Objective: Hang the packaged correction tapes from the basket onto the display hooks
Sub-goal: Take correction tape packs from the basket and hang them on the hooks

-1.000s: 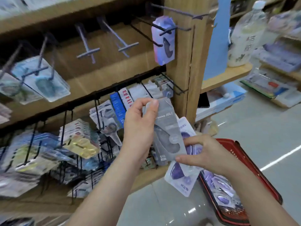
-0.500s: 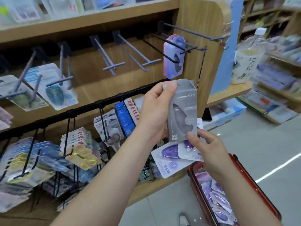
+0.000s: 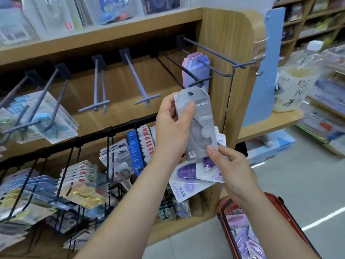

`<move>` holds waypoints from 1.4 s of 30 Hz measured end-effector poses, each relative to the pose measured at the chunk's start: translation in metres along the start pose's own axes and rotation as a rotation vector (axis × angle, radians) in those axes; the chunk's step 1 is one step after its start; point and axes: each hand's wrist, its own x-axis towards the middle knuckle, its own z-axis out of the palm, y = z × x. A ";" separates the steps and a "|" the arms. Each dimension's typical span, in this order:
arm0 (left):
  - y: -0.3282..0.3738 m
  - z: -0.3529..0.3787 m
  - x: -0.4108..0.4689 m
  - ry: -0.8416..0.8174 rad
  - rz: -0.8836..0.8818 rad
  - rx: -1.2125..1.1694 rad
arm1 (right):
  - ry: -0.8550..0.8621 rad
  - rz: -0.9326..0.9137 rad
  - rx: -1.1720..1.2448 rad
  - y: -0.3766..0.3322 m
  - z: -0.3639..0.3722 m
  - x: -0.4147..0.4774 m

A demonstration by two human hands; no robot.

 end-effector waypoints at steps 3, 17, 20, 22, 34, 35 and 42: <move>0.000 -0.001 0.001 0.006 -0.048 0.040 | -0.037 0.024 0.051 0.002 0.003 0.006; -0.036 -0.024 0.051 0.213 -0.127 0.323 | 0.018 -0.031 -0.110 -0.002 -0.017 0.032; -0.042 -0.028 0.082 0.243 -0.095 0.360 | -0.045 -0.102 -0.134 -0.005 -0.019 0.033; -0.048 -0.032 0.097 0.245 -0.115 0.352 | -0.079 -0.123 -0.066 -0.006 -0.017 0.034; -0.034 -0.046 -0.010 -0.318 -0.373 0.461 | -0.096 -0.063 0.260 0.001 -0.003 0.042; -0.034 -0.048 -0.016 -0.340 -0.378 0.419 | -0.106 -0.060 0.260 0.002 -0.002 0.042; -0.031 -0.072 -0.022 -0.335 -0.369 0.322 | -0.154 -0.021 0.326 0.004 -0.001 0.044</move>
